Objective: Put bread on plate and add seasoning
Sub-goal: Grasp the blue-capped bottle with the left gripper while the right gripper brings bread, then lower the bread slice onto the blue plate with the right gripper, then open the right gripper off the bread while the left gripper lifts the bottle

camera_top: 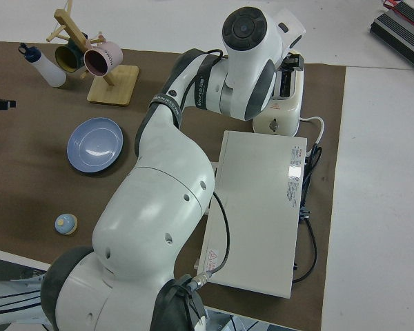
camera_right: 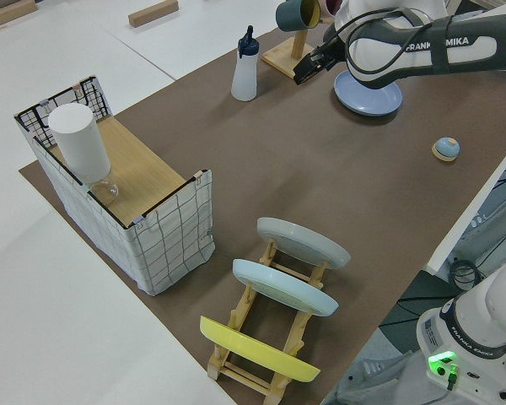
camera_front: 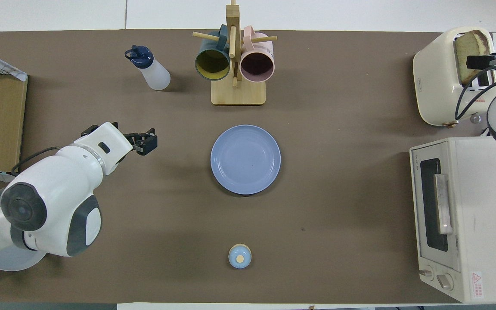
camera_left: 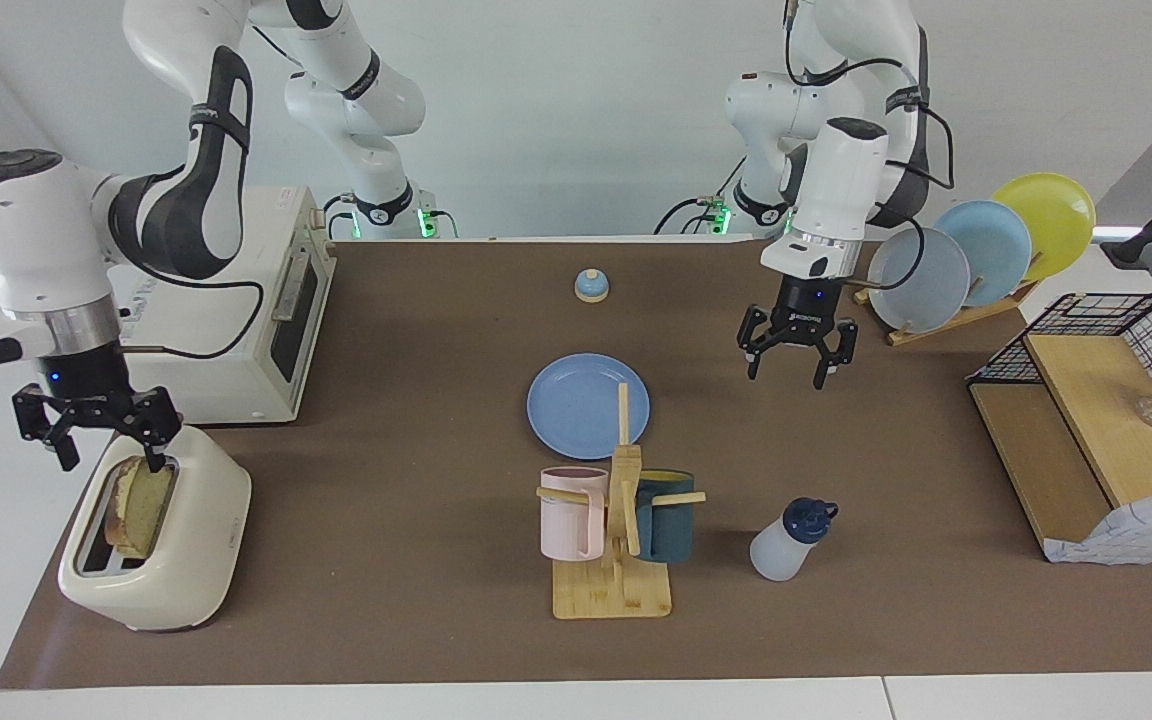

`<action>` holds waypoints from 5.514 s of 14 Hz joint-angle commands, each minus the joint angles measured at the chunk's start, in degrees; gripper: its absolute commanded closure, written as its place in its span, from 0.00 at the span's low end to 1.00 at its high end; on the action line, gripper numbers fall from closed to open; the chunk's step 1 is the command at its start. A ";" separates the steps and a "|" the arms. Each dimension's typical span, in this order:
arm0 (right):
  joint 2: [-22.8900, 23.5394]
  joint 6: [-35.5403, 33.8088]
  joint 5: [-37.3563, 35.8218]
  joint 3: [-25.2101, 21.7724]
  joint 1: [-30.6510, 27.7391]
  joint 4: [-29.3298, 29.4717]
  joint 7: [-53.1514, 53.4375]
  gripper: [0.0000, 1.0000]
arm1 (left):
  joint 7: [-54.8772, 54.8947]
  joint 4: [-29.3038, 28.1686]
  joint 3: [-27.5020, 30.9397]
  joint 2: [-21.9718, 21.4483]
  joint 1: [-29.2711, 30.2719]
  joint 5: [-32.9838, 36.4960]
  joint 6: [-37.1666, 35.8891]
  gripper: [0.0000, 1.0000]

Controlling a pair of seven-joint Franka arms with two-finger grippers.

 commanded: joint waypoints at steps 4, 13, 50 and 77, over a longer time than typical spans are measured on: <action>1.75 2.58 3.08 0.39 -0.45 1.24 -1.32 0.44 | -0.36 0.26 1.04 11.65 -2.11 -0.87 18.94 0.00; 5.70 -20.85 2.29 0.39 -1.15 17.91 -10.90 1.00 | -0.36 5.69 22.42 27.63 -26.38 -13.04 32.07 0.00; -13.19 20.94 24.88 3.12 44.64 -32.15 38.86 1.00 | -0.98 29.79 31.01 42.78 -29.97 -20.90 18.54 0.00; -11.96 8.51 29.36 2.59 38.50 -24.17 30.24 0.00 | -5.11 33.39 27.41 43.23 -24.35 -16.86 19.68 1.00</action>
